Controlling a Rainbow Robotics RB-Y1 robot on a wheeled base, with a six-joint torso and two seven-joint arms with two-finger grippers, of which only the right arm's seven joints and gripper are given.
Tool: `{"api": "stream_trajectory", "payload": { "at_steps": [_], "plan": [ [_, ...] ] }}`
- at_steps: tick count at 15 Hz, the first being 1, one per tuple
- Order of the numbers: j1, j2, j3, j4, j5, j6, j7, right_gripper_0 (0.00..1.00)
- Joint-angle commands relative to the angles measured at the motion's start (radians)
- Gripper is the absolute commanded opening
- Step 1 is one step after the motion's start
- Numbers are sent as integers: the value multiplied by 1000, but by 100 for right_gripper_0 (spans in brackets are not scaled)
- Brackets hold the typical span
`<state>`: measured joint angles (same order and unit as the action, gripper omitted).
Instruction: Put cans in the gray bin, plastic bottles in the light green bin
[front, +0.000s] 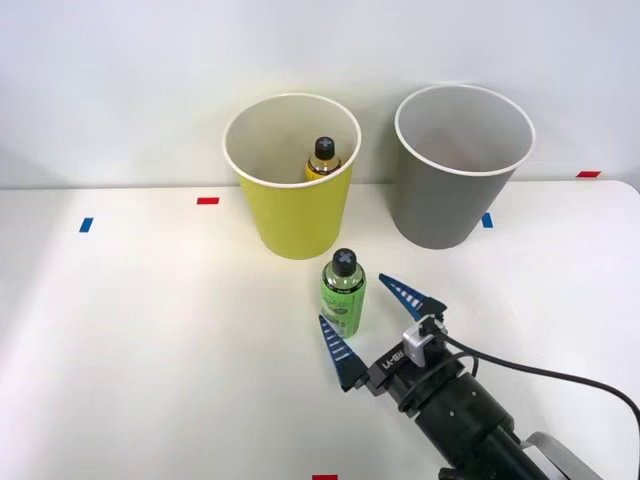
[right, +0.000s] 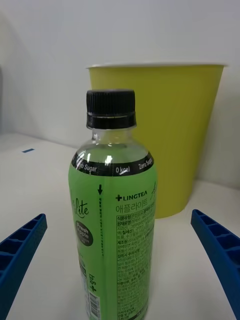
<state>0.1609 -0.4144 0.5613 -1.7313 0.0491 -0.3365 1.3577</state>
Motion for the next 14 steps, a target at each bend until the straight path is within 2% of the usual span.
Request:
{"api": "stream_trajectory", "payload": {
  "at_steps": [1, 6, 10, 11, 12, 13, 14],
  "plan": [
    [-64, 48, 6, 107, -14, -44, 5, 100],
    [-142, 92, 5, 167, -14, -44, 9, 100],
    [-147, 91, 5, 168, -11, -39, 21, 100],
    [-147, 92, 5, 168, -12, -39, 26, 74],
    [-149, 91, 5, 167, -11, -41, 28, 40],
    [-149, 91, 2, 167, -14, -39, 28, 23],
    [-147, 88, 2, 167, -15, -41, 28, 20]
  ]
}}
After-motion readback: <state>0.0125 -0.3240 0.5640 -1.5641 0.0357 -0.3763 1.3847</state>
